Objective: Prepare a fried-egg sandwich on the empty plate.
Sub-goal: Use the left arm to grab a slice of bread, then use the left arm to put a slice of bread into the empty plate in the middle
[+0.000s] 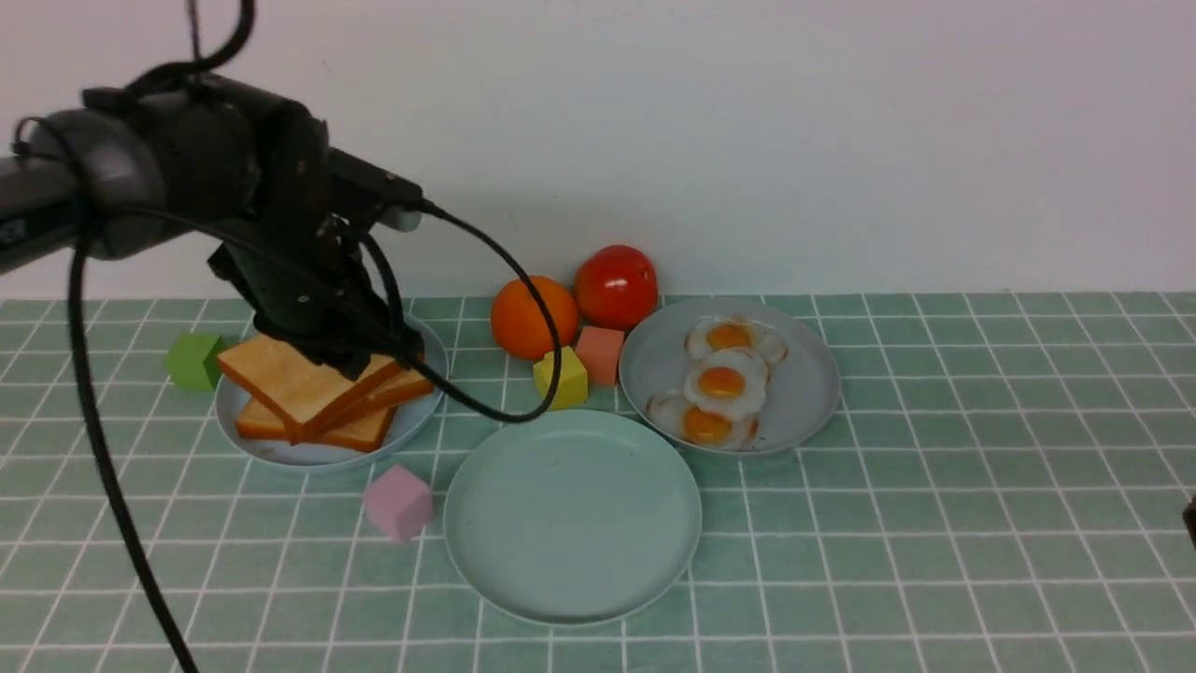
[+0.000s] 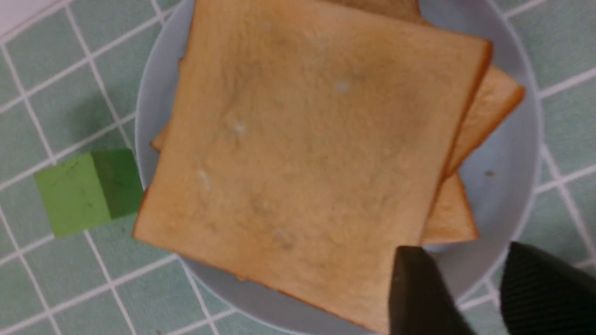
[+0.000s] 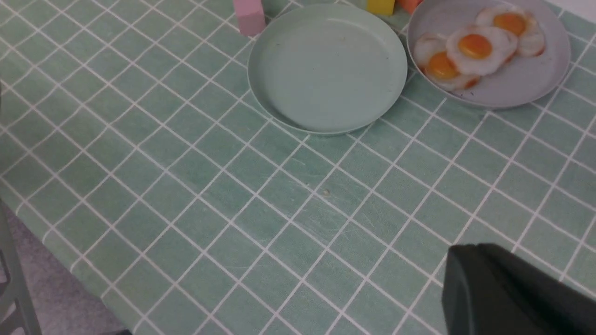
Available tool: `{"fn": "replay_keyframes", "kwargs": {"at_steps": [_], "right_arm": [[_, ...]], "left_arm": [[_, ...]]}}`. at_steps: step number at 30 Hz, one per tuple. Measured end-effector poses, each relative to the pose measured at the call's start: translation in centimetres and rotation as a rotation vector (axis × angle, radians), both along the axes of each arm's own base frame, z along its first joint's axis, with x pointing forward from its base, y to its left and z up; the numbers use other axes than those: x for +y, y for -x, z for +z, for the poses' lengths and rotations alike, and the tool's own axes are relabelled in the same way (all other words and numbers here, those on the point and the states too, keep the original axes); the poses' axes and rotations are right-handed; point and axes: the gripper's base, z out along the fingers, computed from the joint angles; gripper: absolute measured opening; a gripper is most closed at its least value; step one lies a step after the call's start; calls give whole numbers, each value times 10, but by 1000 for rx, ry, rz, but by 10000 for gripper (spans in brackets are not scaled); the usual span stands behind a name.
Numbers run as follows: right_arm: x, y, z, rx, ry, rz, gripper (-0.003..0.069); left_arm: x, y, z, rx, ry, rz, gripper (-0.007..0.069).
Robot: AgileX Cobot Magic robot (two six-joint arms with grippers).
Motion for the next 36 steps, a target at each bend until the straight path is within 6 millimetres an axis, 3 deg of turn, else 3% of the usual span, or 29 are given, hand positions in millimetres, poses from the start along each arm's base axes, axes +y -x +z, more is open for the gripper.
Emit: {"fn": "replay_keyframes", "kwargs": {"at_steps": [4,10,14,20,24,27,30,33,36], "right_arm": [[0,0,0,11,-13,-12,8],[1,1,1,29,-44,-19,11],[3,2,1,42,-64,-16,13],[5,4,1,67,-89,-1,15],[5,4,1,76,-88,3,18],[5,5,0,80,-88,4,21],[5,6,1,76,-91,5,22],[1,9,2,51,-79,-3,22],[-4,13,4,12,-60,-17,22]], "left_arm": [[0,-5,-18,33,-36,-32,399],[0,-14,-39,42,-72,-54,401],[0,-15,-41,39,-87,-62,325],[1,-17,-43,37,-106,-73,59],[1,-17,-42,43,-109,-70,24],[1,-14,-31,34,-92,-52,24],[1,-6,-6,5,-52,-30,24],[-5,12,35,-57,34,-32,24],[-28,43,59,-84,63,-180,24]]}}
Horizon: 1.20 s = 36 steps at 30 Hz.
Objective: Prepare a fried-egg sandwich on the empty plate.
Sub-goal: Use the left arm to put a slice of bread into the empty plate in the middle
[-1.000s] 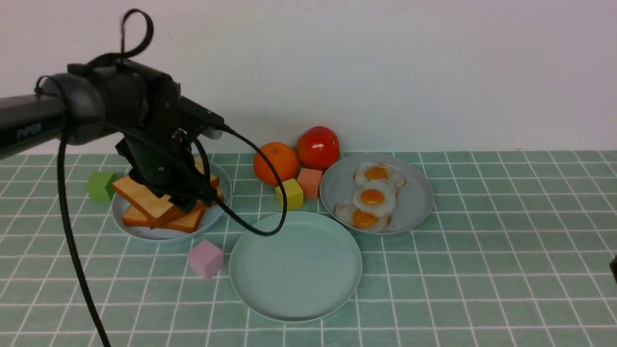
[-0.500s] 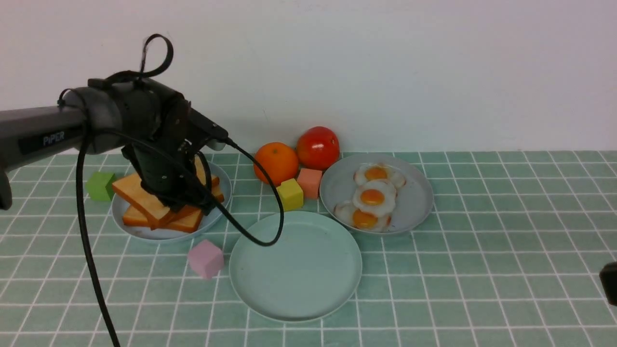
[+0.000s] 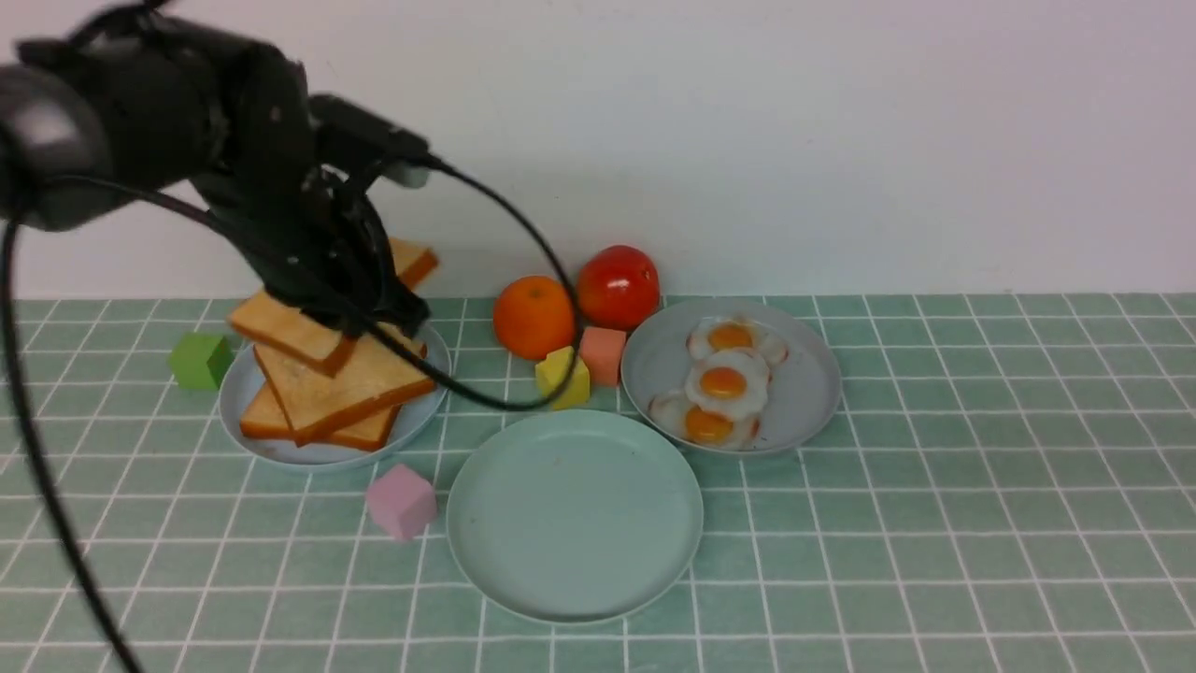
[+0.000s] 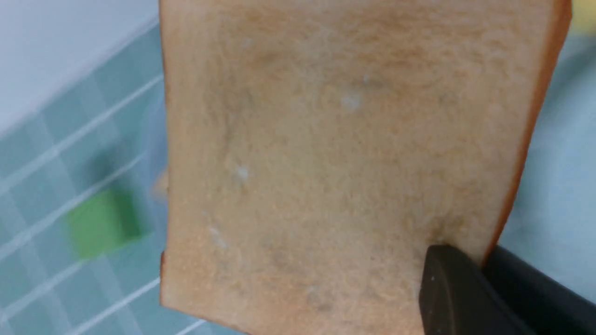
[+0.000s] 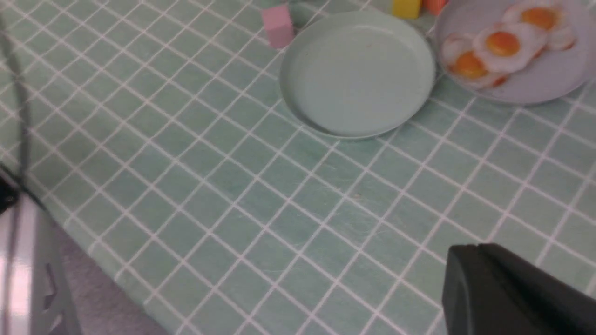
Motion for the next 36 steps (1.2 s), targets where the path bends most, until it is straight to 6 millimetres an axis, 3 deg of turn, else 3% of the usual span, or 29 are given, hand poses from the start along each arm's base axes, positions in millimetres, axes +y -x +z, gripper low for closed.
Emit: {"fn": "replay_keyframes", "kwargs": {"at_steps": [2,4,5,9,14,27,31,34,35,36], "right_arm": [[-2,2,1,-14,2,-7,22],[-5,6,2,-27,-2,-20,22],[-7,8,3,-37,-5,-26,22],[-12,14,5,-65,-4,-38,22],[-12,14,5,-65,-3,-38,22],[-12,15,5,-64,-4,-38,27],[-12,15,5,-64,-4,-38,30],[-12,15,5,-54,-15,-49,40],[-12,15,5,-52,-17,-51,41],[-12,15,5,-34,-38,-71,46]], "left_arm": [[-15,15,-1,4,-9,-91,24],[-42,39,-13,22,-25,-238,24],[-60,54,-28,36,-40,-330,24],[-91,77,-62,50,-105,-498,24],[-101,73,-85,37,-150,-548,24],[-103,69,-101,56,-168,-560,33],[-104,69,-102,66,-150,-549,101],[-105,70,-102,75,-141,-543,284],[-105,70,-102,76,-141,-543,284],[-104,71,-102,85,-141,-540,370]]}}
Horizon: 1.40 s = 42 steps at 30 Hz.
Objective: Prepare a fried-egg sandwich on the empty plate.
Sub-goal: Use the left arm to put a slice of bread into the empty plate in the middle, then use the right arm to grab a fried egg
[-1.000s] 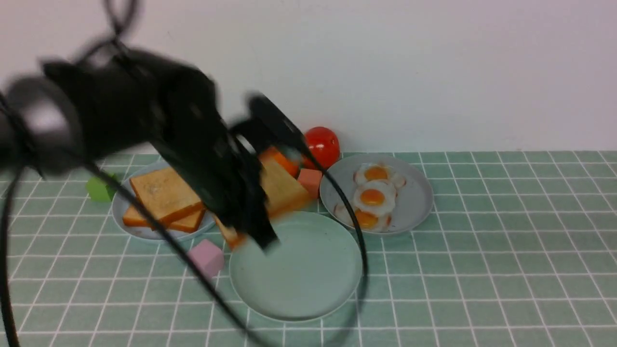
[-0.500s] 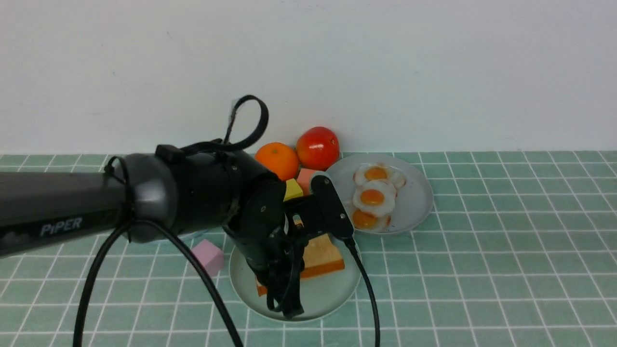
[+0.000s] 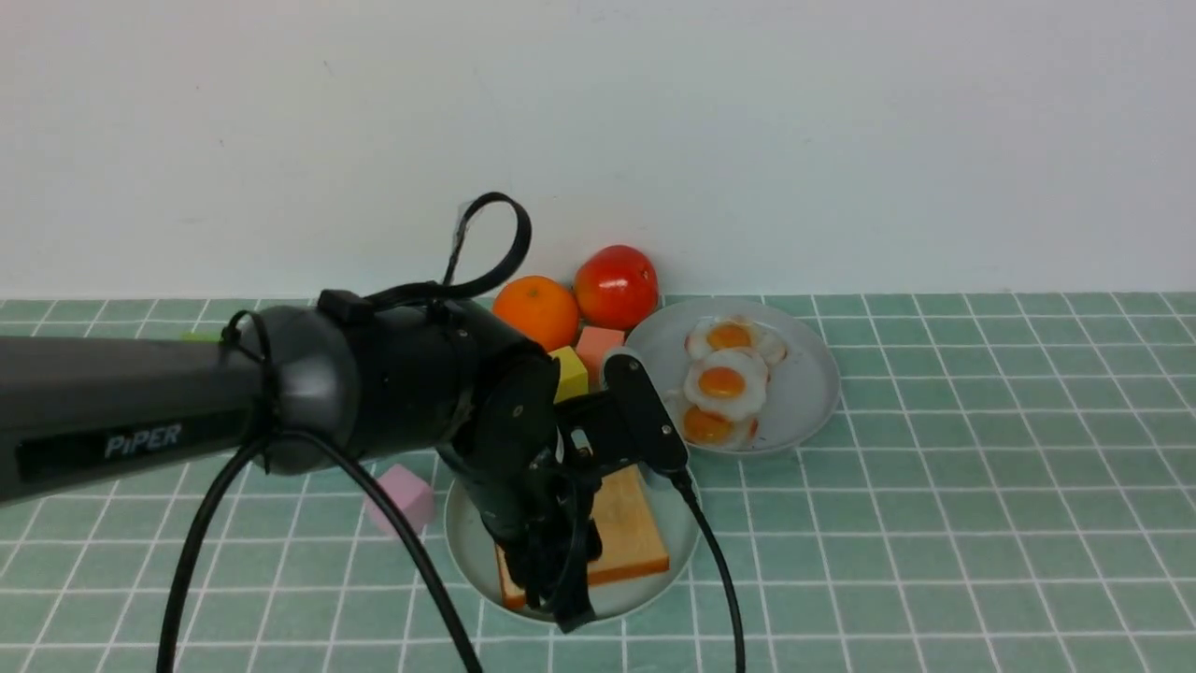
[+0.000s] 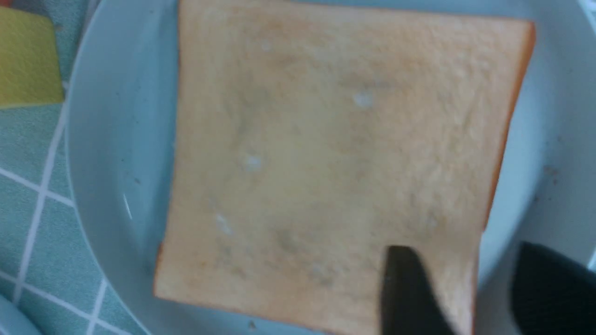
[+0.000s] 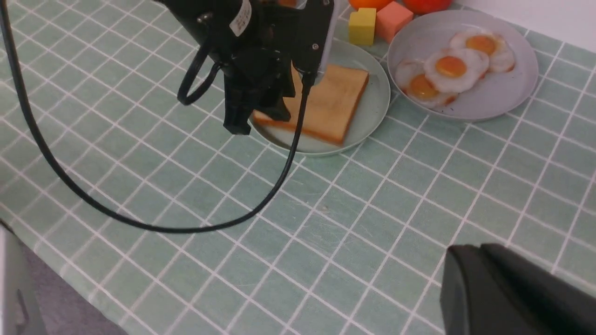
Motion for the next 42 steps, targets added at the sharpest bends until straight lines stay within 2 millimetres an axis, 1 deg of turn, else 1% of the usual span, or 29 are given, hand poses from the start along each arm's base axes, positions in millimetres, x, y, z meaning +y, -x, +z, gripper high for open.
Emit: {"fn": "replay_keyframes", "kwargs": {"at_steps": [1,2,3,4,5,6,7,8,9,10,11,13,15,17,18,21,22,26,27,28,29,30,31,33,37,38,39,40,42], "right_arm": [[0,0,0,6,-5,-5,46],[1,-1,0,25,-22,-21,53],[1,-2,-1,33,-29,-29,57],[3,-6,-2,58,-35,-41,67],[5,-10,-3,81,-38,-52,76],[8,-15,-5,103,-33,-60,84],[11,-22,-7,127,-30,-68,96],[14,-28,-10,146,-25,-73,102],[19,-38,-13,173,-18,-79,114],[20,-40,-14,177,-18,-81,116],[26,-51,-18,198,-10,-87,130],[34,-68,-25,228,1,-97,144],[48,-97,-38,264,8,-121,169],[54,-110,-45,296,8,-139,179],[59,-127,-53,331,-1,-168,189],[60,-168,-73,430,-13,-254,211],[59,-176,-76,447,-26,-274,217],[49,-231,-108,565,-100,-366,247],[48,-250,-120,598,-141,-371,260],[48,-252,-121,601,-147,-371,262],[48,-261,-124,601,-162,-366,267],[47,-282,-136,618,-210,-364,279],[48,-295,-142,624,-239,-362,286],[48,-318,-155,632,-283,-363,300],[50,-364,-191,661,-333,-380,316],[49,-374,-199,667,-335,-385,318],[49,-374,-202,674,-333,-388,318],[49,-386,-210,672,-339,-392,318],[47,-398,-222,681,-343,-397,319]], "left_arm": [[0,0,0,0,1,0,380],[1,2,3,11,6,10,449],[1,2,4,13,12,16,468],[1,5,12,20,42,42,524],[2,9,25,20,93,76,561],[2,12,33,23,121,99,568],[5,19,53,21,196,149,567],[7,23,63,25,233,184,558],[11,32,85,19,306,232,523],[12,33,89,17,320,242,515],[21,46,116,9,404,305,442],[32,61,141,-4,475,352,344],[57,94,181,-62,592,382,110],[67,106,189,-82,621,382,43],[83,127,200,-117,670,376,-14],[111,163,205,-176,758,372,-13],[116,170,206,-194,784,369,-13],[146,207,199,-307,926,343,-13],[153,215,194,-334,956,337,-13],[154,217,195,-340,963,335,-13],[156,219,192,-347,974,335,-13],[158,222,188,-354,987,334,-13],[158,221,185,-356,994,336,-13],[157,220,182,-361,1014,340,-13],[154,217,181,-369,1066,348,-13],[154,217,182,-374,1075,348,-13],[154,217,182,-376,1077,347,-13],[154,217,183,-381,1089,348,-13],[154,216,184,-389,1103,348,-13]]}}
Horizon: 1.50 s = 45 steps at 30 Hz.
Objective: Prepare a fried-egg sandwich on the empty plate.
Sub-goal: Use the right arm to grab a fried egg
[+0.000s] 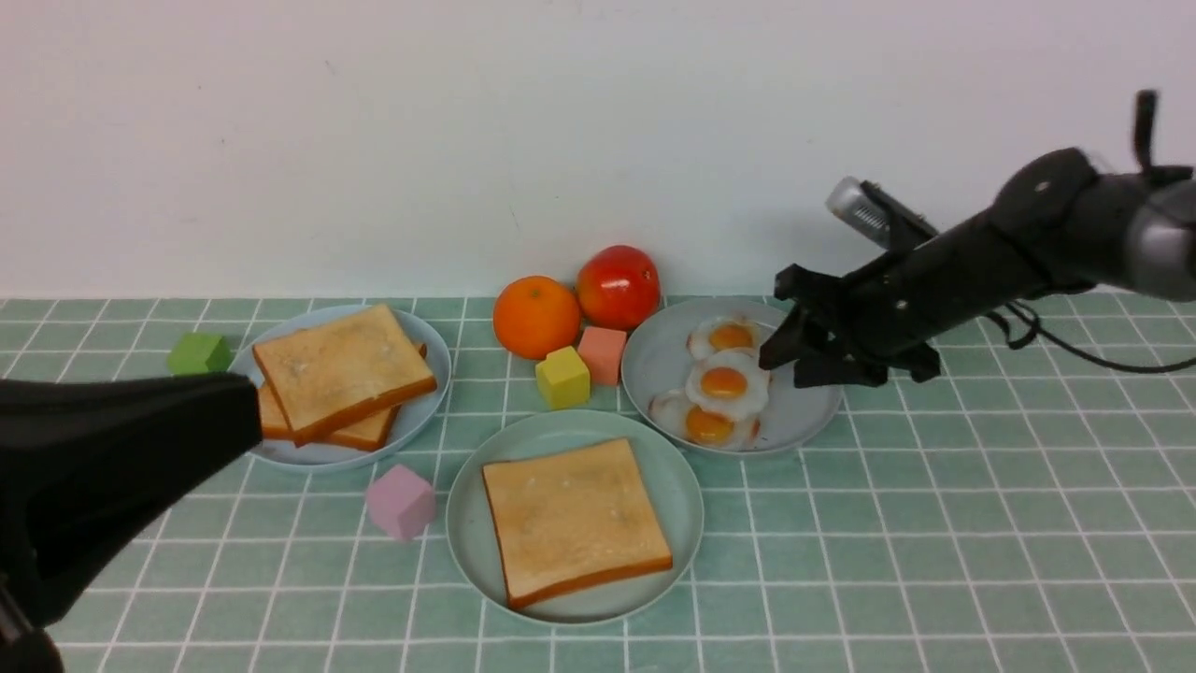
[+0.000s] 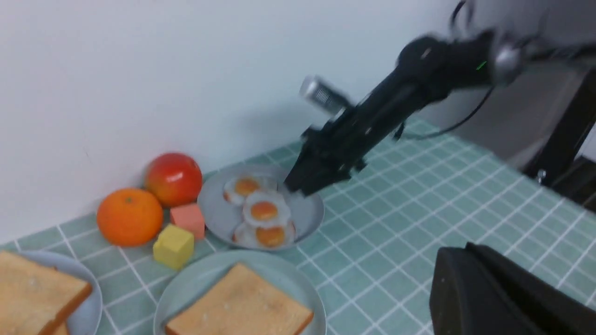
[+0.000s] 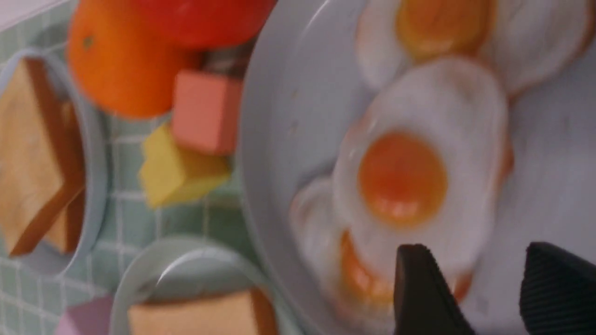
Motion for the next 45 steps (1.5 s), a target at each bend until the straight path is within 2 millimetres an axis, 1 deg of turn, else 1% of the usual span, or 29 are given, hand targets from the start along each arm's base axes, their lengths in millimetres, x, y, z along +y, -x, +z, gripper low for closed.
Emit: {"fn": "replay_keyframes", "kwargs": {"at_steps": [1,2,3,8,20,30,33,35,36,37,38,39,40,43,45], "right_arm": [[-1,-7,-8,7,-4,-4,319],[-1,-7,-10,13,-4,-3,319],[-2,-14,-17,15,-7,-6,319],[-2,-23,-29,19,-8,-13,319],[-1,-29,-34,-1,-36,-38,319],[2,-30,-37,-13,-74,-28,309],[2,-30,-37,-13,-74,-26,280],[2,-30,-38,-11,-74,-24,239],[2,-30,-38,-10,-75,-23,233],[2,-30,-38,-8,-76,-21,192],[2,-30,-38,-8,-76,-20,179],[3,-29,-37,-5,-81,-18,117],[2,-29,-35,-7,-84,-21,99],[0,-29,-28,-20,-87,-21,95],[-4,-27,-12,-45,-84,-10,95]], "left_arm": [[0,0,0,-1,2,1,-13],[0,0,0,-2,3,1,-13],[0,0,0,-2,3,1,-13],[0,-1,2,-15,15,4,-13],[-7,-11,-1,7,10,8,-13],[-8,-11,-2,12,9,8,-13],[-8,-11,-2,12,9,8,-13],[-8,-11,-2,12,9,8,-13],[-8,-11,-2,12,9,8,-13],[-8,-11,-2,13,9,7,-13],[-8,-11,-2,13,9,7,-13],[-8,-11,-2,13,9,7,-13],[-8,-11,-2,13,9,7,-13],[-8,-11,-2,13,8,7,-13],[-8,-11,-3,22,-4,5,-13]]}}
